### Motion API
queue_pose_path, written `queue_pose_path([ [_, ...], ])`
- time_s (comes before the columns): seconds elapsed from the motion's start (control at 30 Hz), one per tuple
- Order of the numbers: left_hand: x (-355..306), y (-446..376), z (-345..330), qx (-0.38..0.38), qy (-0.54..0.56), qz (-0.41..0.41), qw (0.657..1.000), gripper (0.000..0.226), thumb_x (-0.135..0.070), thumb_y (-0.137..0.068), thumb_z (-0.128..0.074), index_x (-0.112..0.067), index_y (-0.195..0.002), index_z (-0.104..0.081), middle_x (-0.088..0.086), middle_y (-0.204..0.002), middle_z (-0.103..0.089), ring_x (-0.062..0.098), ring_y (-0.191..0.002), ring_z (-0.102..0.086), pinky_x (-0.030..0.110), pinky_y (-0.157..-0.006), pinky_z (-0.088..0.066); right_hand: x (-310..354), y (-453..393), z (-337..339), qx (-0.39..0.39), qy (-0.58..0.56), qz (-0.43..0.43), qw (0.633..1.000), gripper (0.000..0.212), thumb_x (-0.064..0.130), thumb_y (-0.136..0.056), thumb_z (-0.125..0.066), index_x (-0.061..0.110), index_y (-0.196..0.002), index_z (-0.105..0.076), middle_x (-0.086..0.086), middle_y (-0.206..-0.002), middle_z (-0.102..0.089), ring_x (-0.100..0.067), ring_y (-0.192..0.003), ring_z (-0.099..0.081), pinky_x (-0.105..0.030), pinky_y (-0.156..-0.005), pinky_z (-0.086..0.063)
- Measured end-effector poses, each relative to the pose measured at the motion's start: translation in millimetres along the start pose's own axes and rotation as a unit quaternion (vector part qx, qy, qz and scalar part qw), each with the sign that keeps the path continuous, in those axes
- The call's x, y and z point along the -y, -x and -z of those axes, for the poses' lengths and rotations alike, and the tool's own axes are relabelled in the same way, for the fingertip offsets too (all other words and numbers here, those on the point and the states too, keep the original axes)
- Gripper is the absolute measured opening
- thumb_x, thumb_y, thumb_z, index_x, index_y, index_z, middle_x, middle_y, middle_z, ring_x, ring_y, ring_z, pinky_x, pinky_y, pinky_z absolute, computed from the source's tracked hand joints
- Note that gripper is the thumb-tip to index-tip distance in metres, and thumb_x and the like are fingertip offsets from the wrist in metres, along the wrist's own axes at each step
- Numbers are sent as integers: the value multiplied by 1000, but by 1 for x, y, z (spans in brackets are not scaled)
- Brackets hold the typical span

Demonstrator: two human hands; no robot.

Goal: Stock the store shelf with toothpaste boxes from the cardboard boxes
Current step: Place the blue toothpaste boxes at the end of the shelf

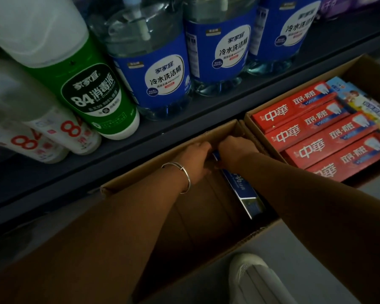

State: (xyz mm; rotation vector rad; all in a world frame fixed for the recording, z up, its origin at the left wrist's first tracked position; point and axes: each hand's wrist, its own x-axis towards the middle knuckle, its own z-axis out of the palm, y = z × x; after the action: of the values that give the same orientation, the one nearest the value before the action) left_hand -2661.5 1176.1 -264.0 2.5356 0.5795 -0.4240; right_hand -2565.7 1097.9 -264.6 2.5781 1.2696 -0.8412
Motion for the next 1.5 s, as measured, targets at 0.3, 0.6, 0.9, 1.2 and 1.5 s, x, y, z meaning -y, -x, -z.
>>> queue_pose_path([
  [0.3,17,-8,-4,53,-6,6,999,53,-19,-83,-67,-13,-130,-44,9,-126,-53,24,-111,-55,39,-96,-47,7,-17,-19,22,-57,-63,996,21,16,-96,-48,14,-114,-59,-8,-117,-61,-24,-107,-60,-35,-90,-47],
  [0.6,19,0,3,71,-19,16,997,49,-20,-84,-67,-12,-129,-47,9,-123,-56,24,-109,-56,37,-94,-48,11,-3,-4,45,-118,-84,988,38,16,-91,-58,10,-127,-47,-10,-125,-54,-27,-116,-54,-37,-95,-45],
  [0.9,-3,42,61,72,-27,23,997,40,-20,-83,-68,0,-117,-57,16,-115,-62,27,-106,-59,34,-92,-47,32,47,66,80,-181,-6,980,54,16,-77,-72,2,-124,-50,-14,-116,-55,-25,-97,-60,-30,-69,-55],
  [1.2,-15,128,149,18,-28,54,998,29,-18,-82,-69,1,-105,-67,16,-105,-68,25,-92,-63,27,-76,-48,82,118,143,82,-285,39,954,41,10,-76,-72,-1,-109,-51,-24,-104,-62,-37,-89,-67,-50,-78,-56],
  [1.5,-5,240,247,-51,141,100,984,17,1,-81,-67,1,-97,-62,15,-82,-69,8,-54,-64,14,-52,-53,162,199,222,12,-271,132,953,29,16,-75,-74,0,-88,-54,-19,-77,-65,-32,-71,-68,-45,-65,-59],
])
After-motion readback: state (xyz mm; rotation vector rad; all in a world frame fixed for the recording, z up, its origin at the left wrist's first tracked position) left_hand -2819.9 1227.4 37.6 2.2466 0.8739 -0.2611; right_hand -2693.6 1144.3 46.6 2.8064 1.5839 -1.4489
